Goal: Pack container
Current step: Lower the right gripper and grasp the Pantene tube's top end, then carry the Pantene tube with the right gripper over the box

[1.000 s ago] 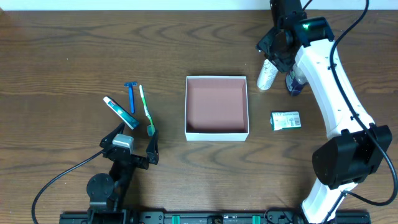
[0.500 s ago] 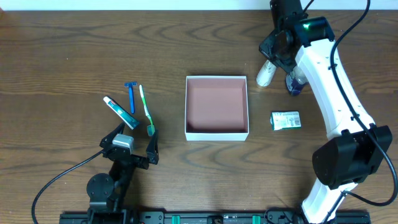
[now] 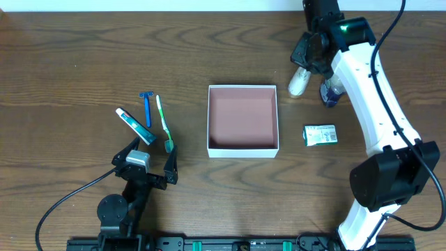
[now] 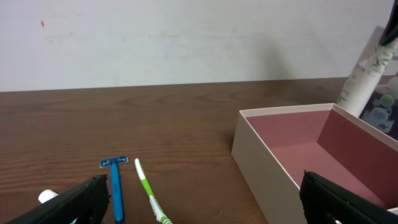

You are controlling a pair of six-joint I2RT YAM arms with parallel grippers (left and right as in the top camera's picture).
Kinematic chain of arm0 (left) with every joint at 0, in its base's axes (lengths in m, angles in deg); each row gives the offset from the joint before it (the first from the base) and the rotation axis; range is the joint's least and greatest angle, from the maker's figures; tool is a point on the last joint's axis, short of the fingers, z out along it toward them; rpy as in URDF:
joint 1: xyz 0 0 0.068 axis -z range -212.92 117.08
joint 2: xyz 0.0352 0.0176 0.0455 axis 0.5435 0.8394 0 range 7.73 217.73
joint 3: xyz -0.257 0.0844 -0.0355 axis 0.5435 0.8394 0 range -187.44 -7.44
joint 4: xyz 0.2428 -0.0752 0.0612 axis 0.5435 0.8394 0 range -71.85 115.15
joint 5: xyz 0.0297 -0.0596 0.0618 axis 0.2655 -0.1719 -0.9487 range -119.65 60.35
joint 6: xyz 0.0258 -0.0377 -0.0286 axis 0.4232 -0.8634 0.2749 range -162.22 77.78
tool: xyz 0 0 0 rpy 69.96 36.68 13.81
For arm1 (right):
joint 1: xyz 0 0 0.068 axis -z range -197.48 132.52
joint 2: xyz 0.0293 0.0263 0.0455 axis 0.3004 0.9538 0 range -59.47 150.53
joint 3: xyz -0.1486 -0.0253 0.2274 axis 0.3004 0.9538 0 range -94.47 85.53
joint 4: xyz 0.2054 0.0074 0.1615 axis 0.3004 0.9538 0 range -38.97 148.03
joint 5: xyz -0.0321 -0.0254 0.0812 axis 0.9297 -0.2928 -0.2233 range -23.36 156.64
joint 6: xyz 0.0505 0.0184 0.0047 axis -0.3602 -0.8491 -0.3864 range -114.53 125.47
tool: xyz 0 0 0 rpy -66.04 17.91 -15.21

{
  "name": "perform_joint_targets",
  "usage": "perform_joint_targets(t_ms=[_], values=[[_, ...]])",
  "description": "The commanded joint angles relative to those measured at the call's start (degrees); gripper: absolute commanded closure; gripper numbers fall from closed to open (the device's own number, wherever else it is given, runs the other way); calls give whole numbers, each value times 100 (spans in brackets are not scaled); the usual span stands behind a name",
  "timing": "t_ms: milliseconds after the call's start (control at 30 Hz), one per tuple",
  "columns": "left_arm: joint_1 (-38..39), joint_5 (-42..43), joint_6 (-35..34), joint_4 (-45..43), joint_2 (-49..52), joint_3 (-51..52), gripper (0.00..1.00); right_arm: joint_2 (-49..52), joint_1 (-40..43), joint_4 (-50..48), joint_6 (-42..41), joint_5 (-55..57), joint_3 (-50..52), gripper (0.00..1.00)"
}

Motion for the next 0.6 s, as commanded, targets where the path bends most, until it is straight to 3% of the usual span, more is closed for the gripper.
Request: perform_joint_targets(t_ms=[0,567], values=[[22,94,-4,181,-35,116,2,-417,-55,-68,782,101,-619,99],[22,94,-4,181,-35,116,2,-616,-879,-44,1526,26,-1187,99]])
